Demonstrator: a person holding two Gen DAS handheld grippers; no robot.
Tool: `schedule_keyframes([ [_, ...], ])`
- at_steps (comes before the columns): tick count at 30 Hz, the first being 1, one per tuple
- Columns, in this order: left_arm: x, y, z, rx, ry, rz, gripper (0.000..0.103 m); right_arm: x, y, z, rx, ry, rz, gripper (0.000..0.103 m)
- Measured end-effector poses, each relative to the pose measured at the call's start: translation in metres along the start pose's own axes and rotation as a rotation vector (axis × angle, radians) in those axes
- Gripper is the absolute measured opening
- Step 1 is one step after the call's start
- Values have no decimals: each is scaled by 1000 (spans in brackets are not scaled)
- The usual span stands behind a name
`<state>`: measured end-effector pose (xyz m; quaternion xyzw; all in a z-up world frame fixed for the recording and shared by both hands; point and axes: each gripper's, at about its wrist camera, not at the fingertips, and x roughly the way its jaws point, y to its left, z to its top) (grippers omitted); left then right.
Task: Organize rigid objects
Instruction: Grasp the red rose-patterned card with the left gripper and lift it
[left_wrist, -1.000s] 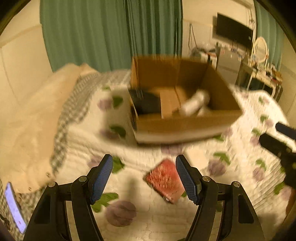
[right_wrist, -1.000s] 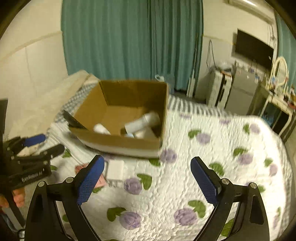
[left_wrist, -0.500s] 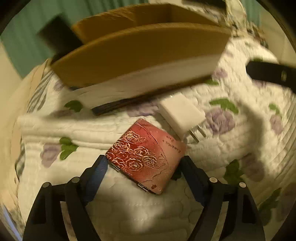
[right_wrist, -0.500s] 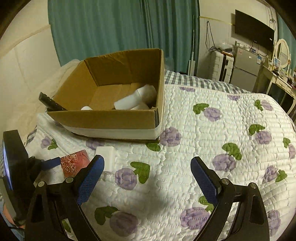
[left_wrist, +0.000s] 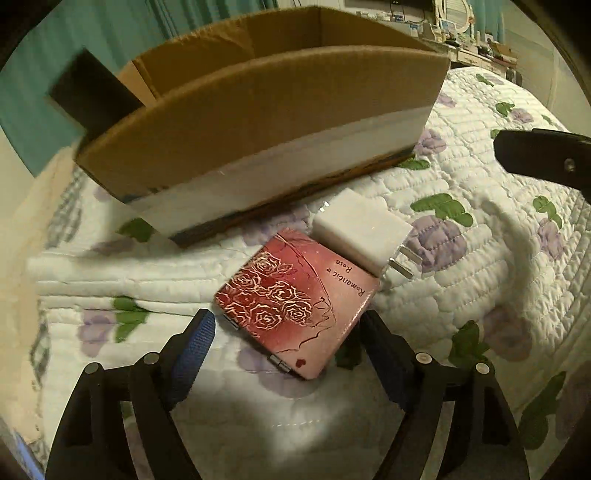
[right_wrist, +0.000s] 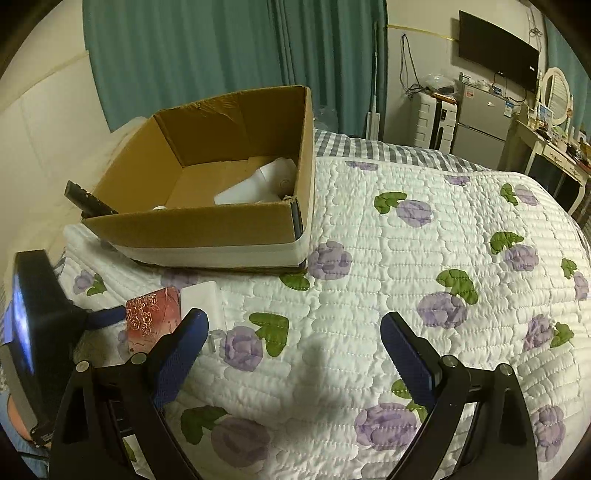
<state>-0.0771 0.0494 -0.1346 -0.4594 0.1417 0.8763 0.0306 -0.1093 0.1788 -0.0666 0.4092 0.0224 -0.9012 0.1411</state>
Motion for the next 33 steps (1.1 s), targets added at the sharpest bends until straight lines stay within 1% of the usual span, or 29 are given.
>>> schedule_keyframes([
  [2,-3,0,1,7,-8,36,83,0,0,0,1,2,-1,95],
  [6,0,-4,6,39,-2,61,84,0,0,0,3,2,3,95],
  [10,-7,-13,9,107,-49,141,84,1,-2,-1,10,3,14,95],
  [12,-11,-13,10,119,-75,146,84,2,-2,-1,13,4,18,95],
  [14,-9,-5,18,97,-69,116,83,3,-1,-1,12,8,19,95],
  [15,-8,3,8,79,-60,92,82,4,-1,-1,10,10,18,95],
  [17,-3,10,10,39,-42,46,82,4,0,-1,3,14,17,95],
  [18,-3,13,10,23,-40,32,80,4,1,-1,0,14,16,95],
  [19,-2,16,9,5,-32,7,72,4,1,-1,-2,14,15,95],
  [25,-7,30,4,-80,-34,-73,71,5,4,-3,-13,19,17,95],
  [26,-10,32,3,-90,-40,-85,68,6,6,-3,-21,21,18,95],
  [27,-14,33,3,-98,-50,-116,41,6,8,-3,-30,23,19,95],
  [28,-21,34,2,-114,-63,-139,38,6,9,-3,-37,23,22,95],
  [30,-28,37,3,-135,-66,-149,31,7,13,-4,-54,24,35,95],
  [32,-25,44,4,-126,-62,-152,31,9,18,-3,-65,24,52,95],
  [33,-25,42,3,-120,-61,-152,31,11,20,-3,-71,26,62,95],
])
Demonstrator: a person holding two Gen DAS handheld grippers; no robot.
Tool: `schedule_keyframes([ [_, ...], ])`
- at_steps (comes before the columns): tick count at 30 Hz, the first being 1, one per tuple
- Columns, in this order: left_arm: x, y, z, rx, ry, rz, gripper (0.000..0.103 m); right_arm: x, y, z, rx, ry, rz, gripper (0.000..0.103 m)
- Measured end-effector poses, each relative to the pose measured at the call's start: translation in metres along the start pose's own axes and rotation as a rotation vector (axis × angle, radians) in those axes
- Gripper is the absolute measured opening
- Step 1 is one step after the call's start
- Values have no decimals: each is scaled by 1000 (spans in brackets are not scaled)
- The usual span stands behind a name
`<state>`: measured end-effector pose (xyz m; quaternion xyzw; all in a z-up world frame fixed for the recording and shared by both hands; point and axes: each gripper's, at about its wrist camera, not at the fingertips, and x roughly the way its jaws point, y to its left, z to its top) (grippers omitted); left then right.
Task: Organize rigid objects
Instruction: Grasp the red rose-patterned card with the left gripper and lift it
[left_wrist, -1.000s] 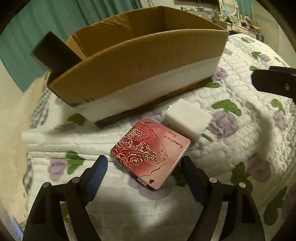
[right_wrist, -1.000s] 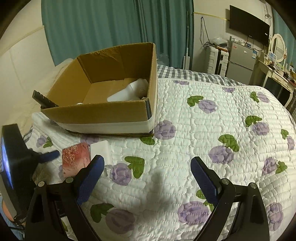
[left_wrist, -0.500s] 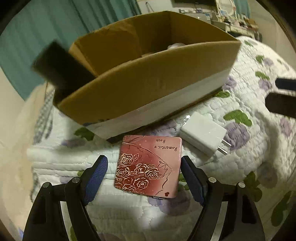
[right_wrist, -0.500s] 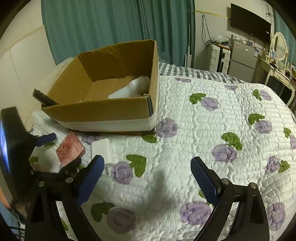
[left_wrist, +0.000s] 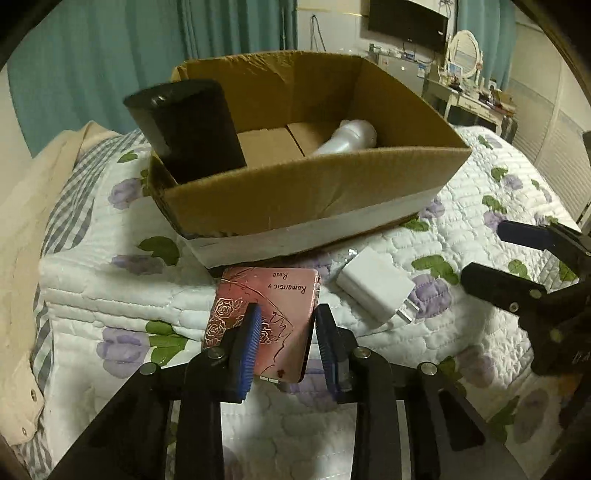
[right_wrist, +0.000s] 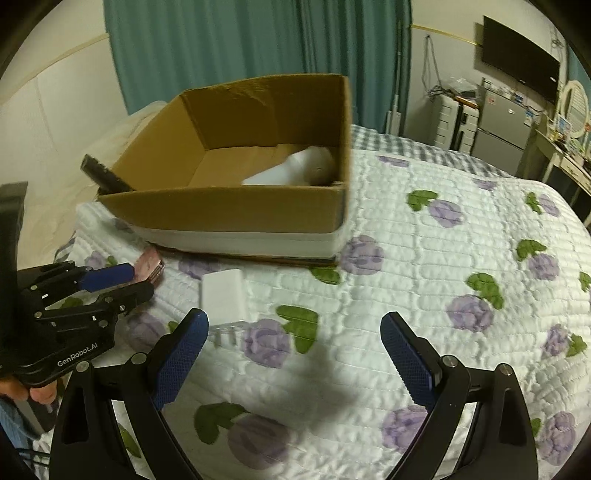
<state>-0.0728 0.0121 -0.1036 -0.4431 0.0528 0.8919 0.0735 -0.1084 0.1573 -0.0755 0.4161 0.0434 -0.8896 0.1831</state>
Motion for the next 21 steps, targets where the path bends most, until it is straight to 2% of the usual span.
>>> schedule_keyframes([
  [2,15,16,6,15,-8,12,34,7,5,0,-15,14,16,95],
  [3,24,25,7,28,-9,27,40,9,6,-1,-21,21,14,95],
  [4,28,29,6,33,0,47,51,11,8,-2,-31,27,4,95],
  [6,35,28,2,35,23,86,60,13,9,-3,-34,33,-1,95],
  [9,43,20,1,91,25,142,64,15,7,-4,-21,40,-6,95],
  [12,56,2,-7,192,34,265,69,16,7,-5,-20,47,-12,95],
  [14,60,-7,-10,241,33,311,69,16,8,-5,-21,49,-16,95],
  [17,53,-3,-8,232,28,285,57,15,8,-6,-19,48,-20,95],
  [19,39,0,-7,217,-7,235,35,13,7,-6,-15,42,-22,95],
  [21,19,2,-5,208,-50,228,23,11,6,-6,-12,36,-19,95],
])
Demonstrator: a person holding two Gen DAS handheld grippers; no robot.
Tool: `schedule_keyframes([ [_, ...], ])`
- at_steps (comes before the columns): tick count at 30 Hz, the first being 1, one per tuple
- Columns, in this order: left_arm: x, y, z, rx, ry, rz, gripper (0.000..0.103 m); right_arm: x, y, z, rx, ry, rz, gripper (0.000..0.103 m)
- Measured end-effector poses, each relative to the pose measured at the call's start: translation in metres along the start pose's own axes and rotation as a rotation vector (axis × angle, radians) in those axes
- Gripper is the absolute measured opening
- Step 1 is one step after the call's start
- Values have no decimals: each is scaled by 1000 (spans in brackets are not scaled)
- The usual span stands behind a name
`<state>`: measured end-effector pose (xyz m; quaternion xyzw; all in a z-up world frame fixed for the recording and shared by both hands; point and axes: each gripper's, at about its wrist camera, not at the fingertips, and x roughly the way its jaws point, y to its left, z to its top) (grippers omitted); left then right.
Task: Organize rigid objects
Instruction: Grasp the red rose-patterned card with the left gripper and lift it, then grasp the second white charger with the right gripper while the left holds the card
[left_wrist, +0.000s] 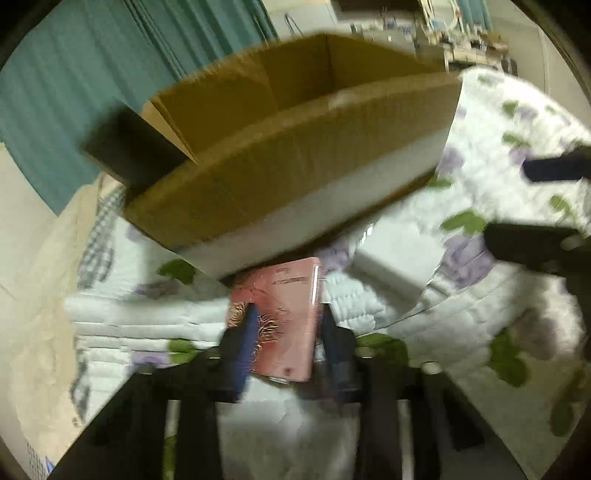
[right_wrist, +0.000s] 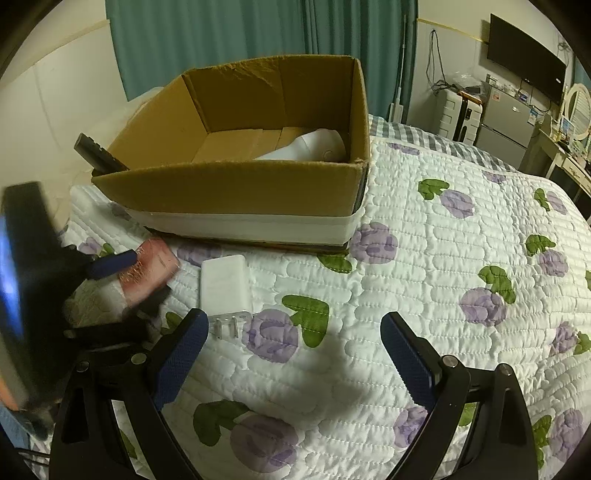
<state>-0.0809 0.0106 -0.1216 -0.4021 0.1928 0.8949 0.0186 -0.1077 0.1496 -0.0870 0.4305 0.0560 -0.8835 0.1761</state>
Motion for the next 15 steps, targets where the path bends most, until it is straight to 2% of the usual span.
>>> schedule_keyframes([
  [1,-11,6,0,-14,-28,19,18,0,0,0,0,-2,0,95],
  [3,-23,19,0,-54,-57,42,14,0,2,1,-6,-5,-4,95],
  [7,-28,58,-10,-197,-69,10,14,1,7,3,-23,-8,-3,95],
  [12,-6,66,-13,-207,-82,64,17,11,17,6,-37,8,10,95],
  [13,-6,67,-11,-212,-85,56,18,13,20,7,-45,10,12,95],
  [15,-13,70,-15,-241,-96,-8,14,21,29,10,-67,19,15,95],
])
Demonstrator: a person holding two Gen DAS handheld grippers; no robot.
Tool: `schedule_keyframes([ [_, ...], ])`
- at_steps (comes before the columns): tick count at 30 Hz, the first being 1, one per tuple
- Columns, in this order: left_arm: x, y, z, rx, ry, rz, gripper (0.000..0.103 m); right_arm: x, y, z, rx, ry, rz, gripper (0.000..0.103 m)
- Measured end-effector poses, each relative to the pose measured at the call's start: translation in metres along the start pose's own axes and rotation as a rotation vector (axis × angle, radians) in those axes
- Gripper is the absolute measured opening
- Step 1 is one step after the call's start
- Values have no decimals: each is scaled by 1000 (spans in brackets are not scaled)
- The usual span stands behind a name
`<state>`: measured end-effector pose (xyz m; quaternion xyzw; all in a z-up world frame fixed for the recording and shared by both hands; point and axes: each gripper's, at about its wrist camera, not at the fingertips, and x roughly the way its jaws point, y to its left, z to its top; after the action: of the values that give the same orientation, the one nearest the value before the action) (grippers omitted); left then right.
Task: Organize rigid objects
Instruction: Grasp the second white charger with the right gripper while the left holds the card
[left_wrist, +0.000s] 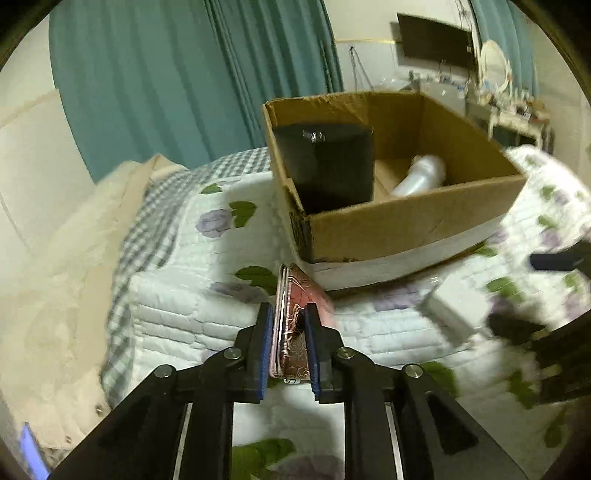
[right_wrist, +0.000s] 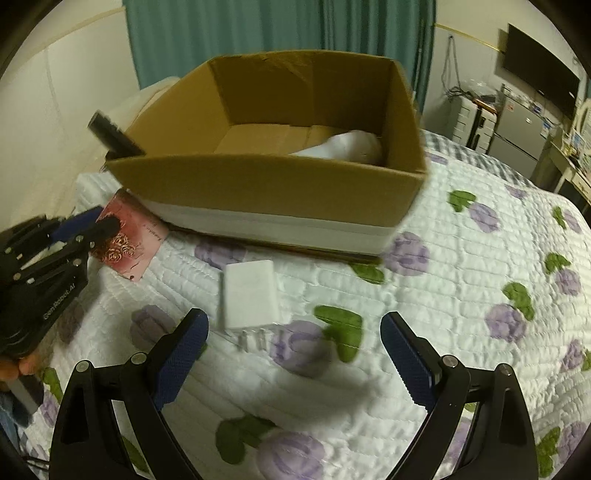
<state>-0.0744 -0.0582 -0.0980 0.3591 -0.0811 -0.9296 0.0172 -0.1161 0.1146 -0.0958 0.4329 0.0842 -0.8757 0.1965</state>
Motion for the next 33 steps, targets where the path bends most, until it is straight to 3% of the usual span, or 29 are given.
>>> schedule_keyframes([
  [3,-9,-3,-2,-24,10,-119,10,17,11,4,-28,29,14,95],
  [6,-2,-17,-2,38,2,-89,10,31,16,9,-22,45,35,94],
  [8,11,-18,-1,31,30,-83,12,42,17,14,-14,60,36,86],
  [11,22,-17,-4,22,65,-85,11,56,16,16,-2,93,48,61],
  [12,20,-16,-4,22,54,-86,10,58,16,16,1,93,50,47],
  [13,16,-16,-5,24,41,-88,10,57,14,16,7,86,61,40],
  [23,-53,-24,9,47,-52,-117,10,6,11,17,-22,1,43,40],
  [28,-91,-22,42,32,-116,-122,10,-45,3,35,-21,-86,20,40],
  [33,-105,-16,85,-9,-164,-129,10,-105,0,68,-40,-208,-2,40],
])
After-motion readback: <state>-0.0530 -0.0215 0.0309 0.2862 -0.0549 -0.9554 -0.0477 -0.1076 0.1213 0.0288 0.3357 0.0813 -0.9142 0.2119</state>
